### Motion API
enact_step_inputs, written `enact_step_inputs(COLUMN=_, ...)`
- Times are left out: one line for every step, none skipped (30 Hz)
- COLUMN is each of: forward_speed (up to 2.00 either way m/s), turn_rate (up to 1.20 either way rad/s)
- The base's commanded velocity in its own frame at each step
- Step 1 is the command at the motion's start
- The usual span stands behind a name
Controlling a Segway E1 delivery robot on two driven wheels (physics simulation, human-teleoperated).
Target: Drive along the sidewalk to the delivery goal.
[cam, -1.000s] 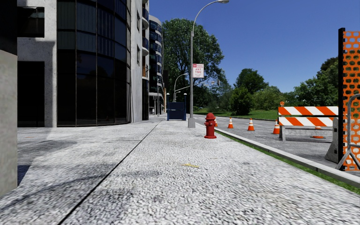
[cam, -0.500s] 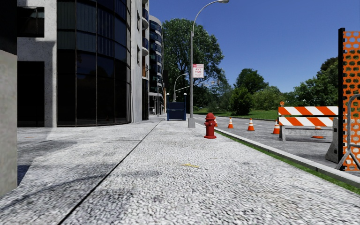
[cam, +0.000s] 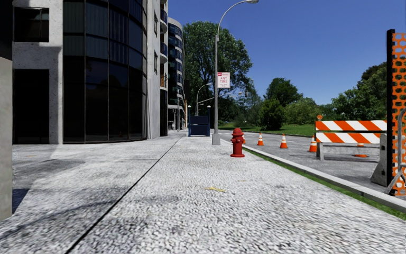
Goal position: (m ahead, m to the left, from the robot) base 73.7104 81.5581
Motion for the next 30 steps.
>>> enact_step_inputs(forward_speed=2.00, turn_rate=0.00)
enact_step_inputs(forward_speed=2.00, turn_rate=0.00)
enact_step_inputs(forward_speed=2.00, turn_rate=0.00)
enact_step_inputs(forward_speed=2.00, turn_rate=0.00)
enact_step_inputs(forward_speed=2.00, turn_rate=0.00)
enact_step_inputs(forward_speed=2.00, turn_rate=0.00)
enact_step_inputs(forward_speed=2.00, turn_rate=0.00)
enact_step_inputs(forward_speed=2.00, turn_rate=0.00)
enact_step_inputs(forward_speed=2.00, turn_rate=0.00)
enact_step_inputs(forward_speed=2.00, turn_rate=0.00)
enact_step_inputs(forward_speed=2.00, turn_rate=0.00)
enact_step_inputs(forward_speed=2.00, turn_rate=0.00)
enact_step_inputs(forward_speed=2.00, turn_rate=0.00)
enact_step_inputs(forward_speed=2.00, turn_rate=0.00)
enact_step_inputs(forward_speed=2.00, turn_rate=0.00)
enact_step_inputs(forward_speed=2.00, turn_rate=0.00)
enact_step_inputs(forward_speed=2.00, turn_rate=0.03)
enact_step_inputs(forward_speed=2.00, turn_rate=0.03)
enact_step_inputs(forward_speed=2.00, turn_rate=0.14)
enact_step_inputs(forward_speed=2.00, turn_rate=0.23)
enact_step_inputs(forward_speed=2.00, turn_rate=0.27)
enact_step_inputs(forward_speed=2.00, turn_rate=0.28)
enact_step_inputs(forward_speed=2.00, turn_rate=0.28)
enact_step_inputs(forward_speed=2.00, turn_rate=0.28)
enact_step_inputs(forward_speed=2.00, turn_rate=0.28)
enact_step_inputs(forward_speed=2.00, turn_rate=0.28)
enact_step_inputs(forward_speed=2.00, turn_rate=0.28)
enact_step_inputs(forward_speed=2.00, turn_rate=0.28)
enact_step_inputs(forward_speed=2.00, turn_rate=0.28)
enact_step_inputs(forward_speed=2.00, turn_rate=0.28)
